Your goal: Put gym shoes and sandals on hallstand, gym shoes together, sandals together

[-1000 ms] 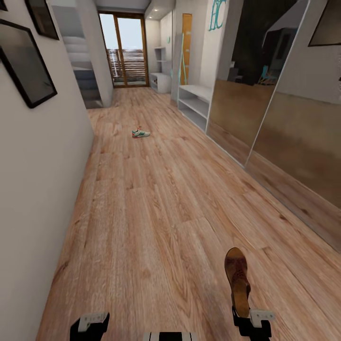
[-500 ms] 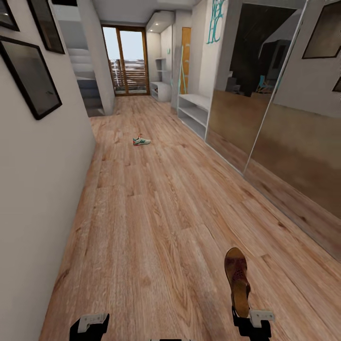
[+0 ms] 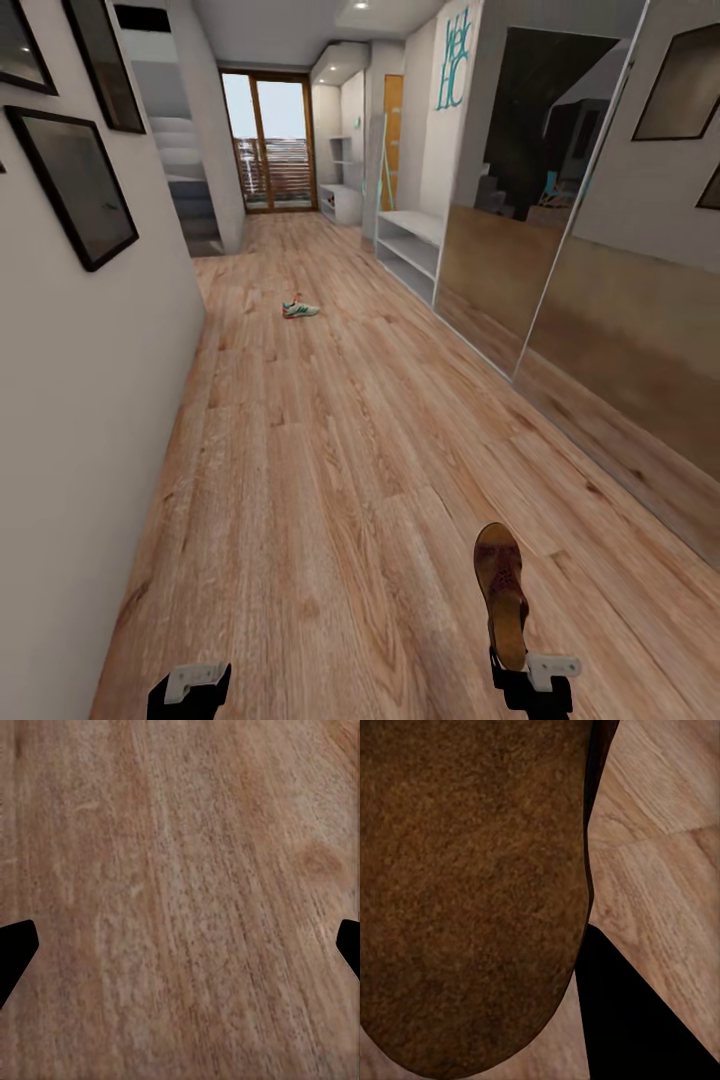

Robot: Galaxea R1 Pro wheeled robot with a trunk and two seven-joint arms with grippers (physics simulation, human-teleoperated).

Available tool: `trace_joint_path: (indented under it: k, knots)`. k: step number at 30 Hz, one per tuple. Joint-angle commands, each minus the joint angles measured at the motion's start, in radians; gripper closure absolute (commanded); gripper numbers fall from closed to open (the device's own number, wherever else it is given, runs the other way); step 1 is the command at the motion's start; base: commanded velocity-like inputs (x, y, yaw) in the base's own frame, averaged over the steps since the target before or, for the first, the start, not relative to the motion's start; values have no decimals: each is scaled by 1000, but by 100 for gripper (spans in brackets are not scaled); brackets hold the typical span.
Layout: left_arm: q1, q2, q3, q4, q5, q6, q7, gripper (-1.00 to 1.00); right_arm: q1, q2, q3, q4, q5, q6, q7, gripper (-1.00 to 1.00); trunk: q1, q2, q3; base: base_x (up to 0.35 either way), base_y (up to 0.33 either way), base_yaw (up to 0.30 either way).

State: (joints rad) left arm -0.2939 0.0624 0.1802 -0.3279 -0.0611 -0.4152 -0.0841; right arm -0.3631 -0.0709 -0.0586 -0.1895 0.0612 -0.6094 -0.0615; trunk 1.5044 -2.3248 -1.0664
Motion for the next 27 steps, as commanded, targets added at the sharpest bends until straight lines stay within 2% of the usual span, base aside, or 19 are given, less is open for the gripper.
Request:
trace_joint_path:
  k: [1,11,27]
  knots:
    - [0,-1,9,0,-6,-3,-7,-100,0,0,-5,1,3,-3,0,100,0,0,1,0,0,57]
    - [6,-3,8,0,-6,-5,-7,-100,0,0,-6,0,2,-3,0,100,0,0,15,16,-8,57]
    - [7,-3,9,0,-5,-5,-6,-100,0,0,-4,-1,4,-4,2,100,0,0,16,262,-182,2]
